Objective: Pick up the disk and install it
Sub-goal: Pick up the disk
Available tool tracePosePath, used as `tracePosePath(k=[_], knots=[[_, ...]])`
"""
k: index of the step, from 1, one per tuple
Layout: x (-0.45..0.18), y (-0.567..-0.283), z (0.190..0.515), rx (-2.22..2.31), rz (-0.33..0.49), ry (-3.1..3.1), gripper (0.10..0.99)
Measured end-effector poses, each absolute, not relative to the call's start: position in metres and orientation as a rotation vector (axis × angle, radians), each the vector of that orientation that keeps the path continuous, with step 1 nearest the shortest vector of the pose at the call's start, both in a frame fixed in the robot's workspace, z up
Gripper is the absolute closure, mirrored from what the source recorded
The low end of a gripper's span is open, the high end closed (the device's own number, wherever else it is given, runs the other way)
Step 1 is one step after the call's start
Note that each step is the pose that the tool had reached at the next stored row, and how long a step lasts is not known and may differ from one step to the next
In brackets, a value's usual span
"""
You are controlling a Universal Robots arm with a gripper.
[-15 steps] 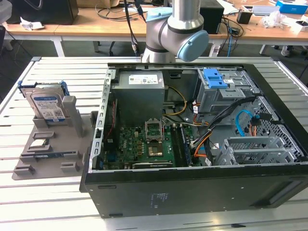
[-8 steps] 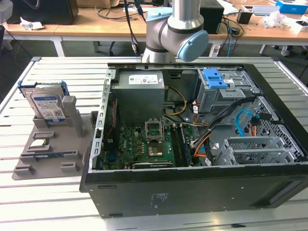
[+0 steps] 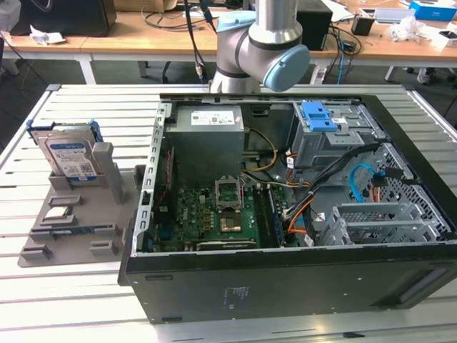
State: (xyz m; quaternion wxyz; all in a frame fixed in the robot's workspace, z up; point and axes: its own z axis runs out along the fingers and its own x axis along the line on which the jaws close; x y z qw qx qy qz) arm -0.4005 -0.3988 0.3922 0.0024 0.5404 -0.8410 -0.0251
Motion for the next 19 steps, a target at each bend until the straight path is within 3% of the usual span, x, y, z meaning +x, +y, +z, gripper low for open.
tracePosePath(k=[19], knots=[[-0.4005,-0.3988,0.3922,1.907,-0.078,-2.484,0.98]])
